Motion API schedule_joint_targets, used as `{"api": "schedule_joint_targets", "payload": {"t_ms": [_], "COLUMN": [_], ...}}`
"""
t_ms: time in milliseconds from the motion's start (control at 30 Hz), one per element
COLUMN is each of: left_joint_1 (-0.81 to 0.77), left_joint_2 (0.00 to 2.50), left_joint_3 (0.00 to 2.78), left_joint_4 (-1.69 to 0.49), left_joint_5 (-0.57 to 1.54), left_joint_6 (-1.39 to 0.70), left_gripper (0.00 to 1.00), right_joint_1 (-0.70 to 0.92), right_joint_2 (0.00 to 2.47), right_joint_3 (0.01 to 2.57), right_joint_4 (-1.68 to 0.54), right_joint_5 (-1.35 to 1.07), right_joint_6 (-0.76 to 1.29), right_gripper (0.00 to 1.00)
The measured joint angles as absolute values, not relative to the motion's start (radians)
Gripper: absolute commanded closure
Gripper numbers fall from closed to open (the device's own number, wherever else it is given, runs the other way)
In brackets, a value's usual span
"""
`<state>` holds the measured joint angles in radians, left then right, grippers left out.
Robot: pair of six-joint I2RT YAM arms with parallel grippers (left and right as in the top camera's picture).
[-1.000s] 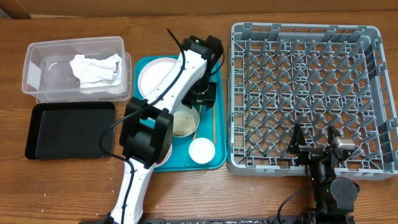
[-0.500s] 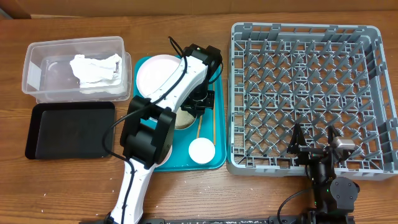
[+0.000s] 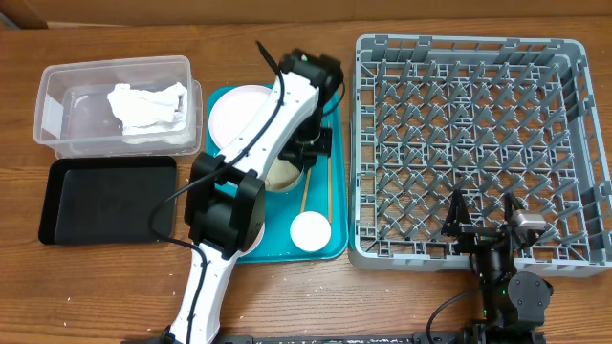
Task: Sort waste into correct bins and load items into the dishwasher
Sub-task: 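Reach the left gripper to the rice bowl and grasp its rim, then carry the bowl left and tip the rice onto the black tray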
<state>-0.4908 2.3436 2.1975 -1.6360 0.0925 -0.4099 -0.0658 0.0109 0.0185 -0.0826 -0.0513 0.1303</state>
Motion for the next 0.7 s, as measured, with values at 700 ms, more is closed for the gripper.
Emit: {"api": "schedule_joint_targets", "payload": {"t_ms": [700], "left_joint_1": [0.194], "left_joint_2": [1.855], "left_joint_3": [2.052], "left_joint_4": [-1.670], "left_joint_5": [0.248], "left_joint_6": [-0.254], "left_gripper": [0.96], "right_joint_1": [-0.066], "right_joint_2": [0.011], "right_joint_3": [0.019], "right_joint_4": [-0.083], "right_joint_5": [-0.051], "right_joint_6": [0.131], "right_gripper": [0.00]}}
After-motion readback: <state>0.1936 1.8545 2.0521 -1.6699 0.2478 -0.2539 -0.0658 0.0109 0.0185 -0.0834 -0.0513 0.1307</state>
